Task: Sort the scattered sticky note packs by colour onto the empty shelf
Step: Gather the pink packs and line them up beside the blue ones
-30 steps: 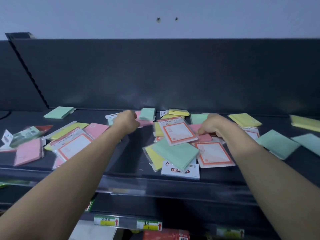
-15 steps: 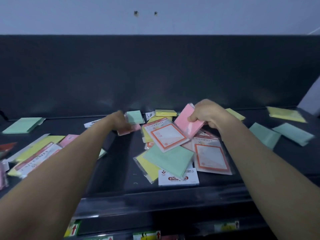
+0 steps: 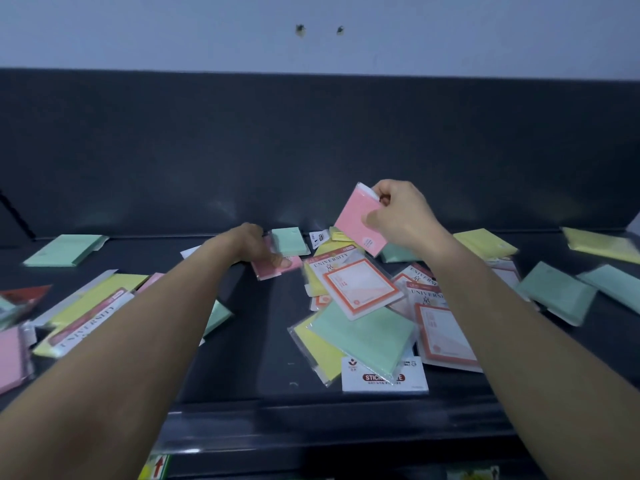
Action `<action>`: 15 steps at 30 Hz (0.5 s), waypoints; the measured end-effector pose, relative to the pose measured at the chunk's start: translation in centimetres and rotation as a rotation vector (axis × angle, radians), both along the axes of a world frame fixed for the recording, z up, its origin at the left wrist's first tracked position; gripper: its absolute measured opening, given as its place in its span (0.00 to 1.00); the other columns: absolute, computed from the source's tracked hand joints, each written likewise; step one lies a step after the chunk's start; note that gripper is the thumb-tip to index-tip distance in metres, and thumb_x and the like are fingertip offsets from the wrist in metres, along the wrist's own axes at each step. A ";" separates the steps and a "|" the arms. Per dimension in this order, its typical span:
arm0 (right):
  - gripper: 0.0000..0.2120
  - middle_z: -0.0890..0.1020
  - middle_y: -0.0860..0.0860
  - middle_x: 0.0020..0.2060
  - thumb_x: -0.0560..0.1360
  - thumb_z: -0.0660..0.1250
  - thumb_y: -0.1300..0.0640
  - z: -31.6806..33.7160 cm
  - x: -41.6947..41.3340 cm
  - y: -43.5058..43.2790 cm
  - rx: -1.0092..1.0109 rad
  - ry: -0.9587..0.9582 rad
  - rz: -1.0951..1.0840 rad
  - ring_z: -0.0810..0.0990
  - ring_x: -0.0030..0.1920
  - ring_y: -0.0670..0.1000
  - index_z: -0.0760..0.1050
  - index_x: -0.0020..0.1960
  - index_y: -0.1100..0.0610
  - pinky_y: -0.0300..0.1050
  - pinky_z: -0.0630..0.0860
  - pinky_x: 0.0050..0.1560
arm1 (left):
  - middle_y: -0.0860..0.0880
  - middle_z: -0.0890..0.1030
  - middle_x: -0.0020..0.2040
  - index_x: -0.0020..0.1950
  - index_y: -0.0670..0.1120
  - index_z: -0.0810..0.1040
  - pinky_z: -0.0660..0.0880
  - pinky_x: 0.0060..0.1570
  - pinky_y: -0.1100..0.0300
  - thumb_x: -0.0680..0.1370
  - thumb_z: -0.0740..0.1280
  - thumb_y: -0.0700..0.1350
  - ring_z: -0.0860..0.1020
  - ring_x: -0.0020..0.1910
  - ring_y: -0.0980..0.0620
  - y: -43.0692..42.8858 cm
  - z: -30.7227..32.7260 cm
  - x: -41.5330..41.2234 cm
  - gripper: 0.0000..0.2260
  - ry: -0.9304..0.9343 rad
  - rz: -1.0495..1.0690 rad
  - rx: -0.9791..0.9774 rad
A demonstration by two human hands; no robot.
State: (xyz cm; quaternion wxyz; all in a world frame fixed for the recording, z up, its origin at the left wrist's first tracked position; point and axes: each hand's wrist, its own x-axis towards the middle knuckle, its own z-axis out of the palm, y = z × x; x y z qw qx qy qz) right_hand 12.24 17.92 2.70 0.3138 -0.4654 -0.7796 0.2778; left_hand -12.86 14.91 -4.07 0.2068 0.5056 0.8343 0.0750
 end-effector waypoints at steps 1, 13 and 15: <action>0.07 0.79 0.52 0.45 0.72 0.63 0.67 -0.1 -0.2 0.0 -0.003 0.001 0.009 0.80 0.47 0.53 0.75 0.46 0.57 0.39 0.71 0.29 | 0.48 0.77 0.58 0.60 0.43 0.73 0.72 0.57 0.54 0.62 0.75 0.64 0.75 0.54 0.46 0.0 0.2 0.4 0.36 0.047 -0.013 -0.006; 0.08 0.76 0.48 0.37 0.71 0.63 0.68 0.0 -0.3 -0.4 -0.020 0.027 0.087 0.79 0.41 0.52 0.75 0.43 0.56 0.39 0.70 0.28 | 0.42 0.76 0.59 0.57 0.40 0.74 0.73 0.51 0.57 0.64 0.77 0.54 0.75 0.51 0.46 -2.6 2.4 3.1 0.28 0.118 0.090 0.040; 0.08 0.77 0.50 0.39 0.71 0.63 0.68 0.1 -0.7 -0.6 -0.021 0.038 0.101 0.80 0.43 0.53 0.75 0.43 0.56 0.39 0.71 0.28 | 0.42 0.79 0.51 0.55 0.35 0.77 0.71 0.44 0.58 0.69 0.75 0.43 0.74 0.45 0.48 -3.7 3.9 3.6 0.20 0.098 0.084 0.132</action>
